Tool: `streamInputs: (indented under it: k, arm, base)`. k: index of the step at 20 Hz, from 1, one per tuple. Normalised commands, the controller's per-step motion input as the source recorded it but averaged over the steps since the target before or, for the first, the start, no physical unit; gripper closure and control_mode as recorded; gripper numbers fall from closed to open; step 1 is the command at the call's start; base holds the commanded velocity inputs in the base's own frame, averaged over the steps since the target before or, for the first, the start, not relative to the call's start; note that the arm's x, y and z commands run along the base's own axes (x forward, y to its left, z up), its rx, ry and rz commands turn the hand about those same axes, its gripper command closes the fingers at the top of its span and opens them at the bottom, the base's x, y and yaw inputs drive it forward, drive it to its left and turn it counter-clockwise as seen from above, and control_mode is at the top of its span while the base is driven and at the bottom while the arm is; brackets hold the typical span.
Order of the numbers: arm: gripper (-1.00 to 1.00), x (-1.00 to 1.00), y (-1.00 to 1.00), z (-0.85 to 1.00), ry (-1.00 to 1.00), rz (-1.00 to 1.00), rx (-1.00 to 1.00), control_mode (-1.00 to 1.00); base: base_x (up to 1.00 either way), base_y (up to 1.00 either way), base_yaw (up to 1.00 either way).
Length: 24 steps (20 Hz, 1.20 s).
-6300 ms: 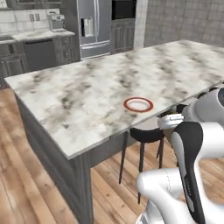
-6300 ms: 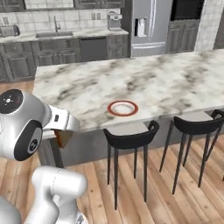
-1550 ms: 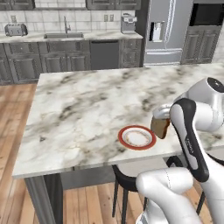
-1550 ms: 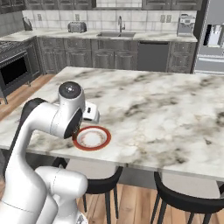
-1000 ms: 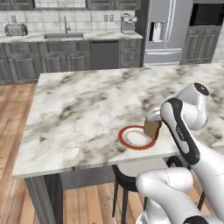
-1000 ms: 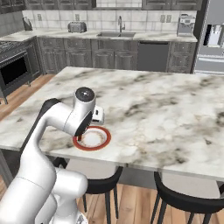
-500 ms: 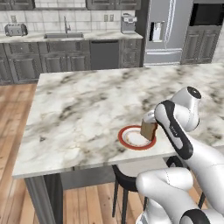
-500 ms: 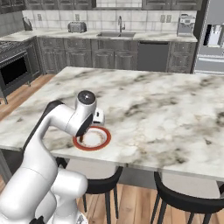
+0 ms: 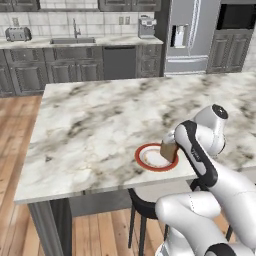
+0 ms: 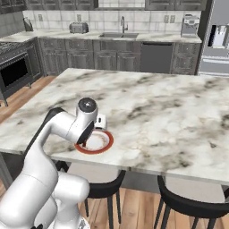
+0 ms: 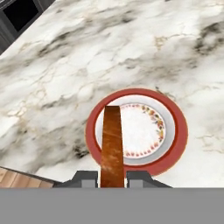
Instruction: Start the toaster. Once the lever pops up, take the bread to the plate on the dining counter.
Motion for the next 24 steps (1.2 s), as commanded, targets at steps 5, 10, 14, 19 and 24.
streamInputs:
  k: [5,10,14,19,24]
  arm:
    - [1.0,0.13,0.02,-0.05,-0.06,0.0,-0.01,-1.0]
    - [1.0,0.07,0.01,-0.01,-0.01,0.0,0.0,-1.0]
    - [1.0,0.07,0.03,-0.07,0.0,0.0,0.0,-1.0]
    - [1.0,0.02,0.07,-0.12,0.0,0.0,-0.01,-1.0]
    - [1.0,0.05,0.04,-0.05,-0.02,0.0,-0.03,-1.0]
  base:
    - [0.0,0.0,0.0]
    - [0.0,0.0,0.0]
    - [0.0,0.0,0.0]
    - [0.0,0.0,0.0]
    - [0.0,0.0,0.0]
